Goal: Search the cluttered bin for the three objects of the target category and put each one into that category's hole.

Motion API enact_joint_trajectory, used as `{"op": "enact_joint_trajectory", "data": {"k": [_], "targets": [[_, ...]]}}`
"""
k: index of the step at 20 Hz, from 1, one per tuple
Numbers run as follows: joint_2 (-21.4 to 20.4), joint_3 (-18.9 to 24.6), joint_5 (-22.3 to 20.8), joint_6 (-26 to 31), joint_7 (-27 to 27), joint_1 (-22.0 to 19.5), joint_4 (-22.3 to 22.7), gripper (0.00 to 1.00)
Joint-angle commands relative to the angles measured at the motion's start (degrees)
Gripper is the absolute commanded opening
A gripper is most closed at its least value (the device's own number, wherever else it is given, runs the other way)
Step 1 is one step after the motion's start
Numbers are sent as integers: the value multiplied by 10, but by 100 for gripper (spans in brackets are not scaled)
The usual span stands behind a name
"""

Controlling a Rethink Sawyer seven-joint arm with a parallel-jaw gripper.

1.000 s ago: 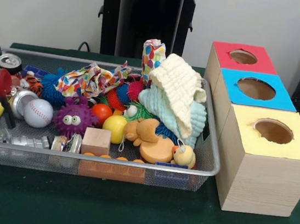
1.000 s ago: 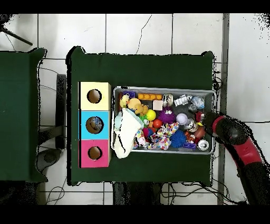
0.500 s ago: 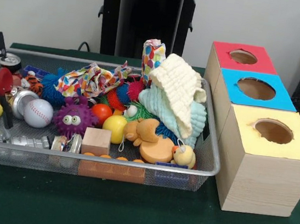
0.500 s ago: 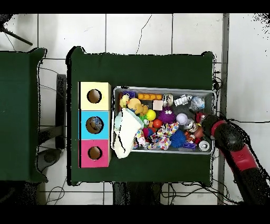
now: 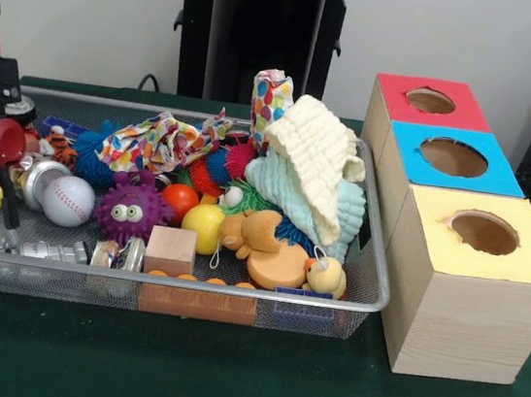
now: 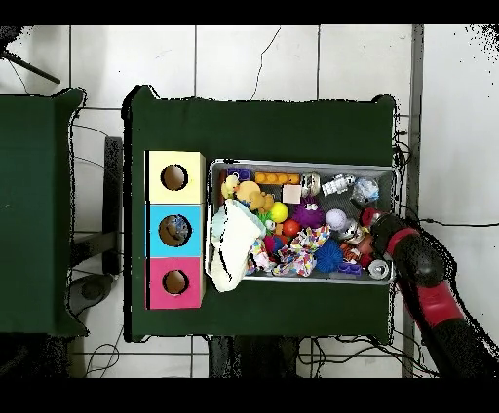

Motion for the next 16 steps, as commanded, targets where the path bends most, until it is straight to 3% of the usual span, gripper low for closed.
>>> {"op": "enact_joint_trajectory", "data": {"k": [1,4,9,15,16], "targets": [[55,-89,111,-64,263,-36,8,100],[66,-94,153,-100,294,-36,25,100],[85,-81,168,-90,262,-49,27,100],[112,-60,132,-81,224,-75,20,100],[112,-61,126,-69,208,-73,13,0]]}}
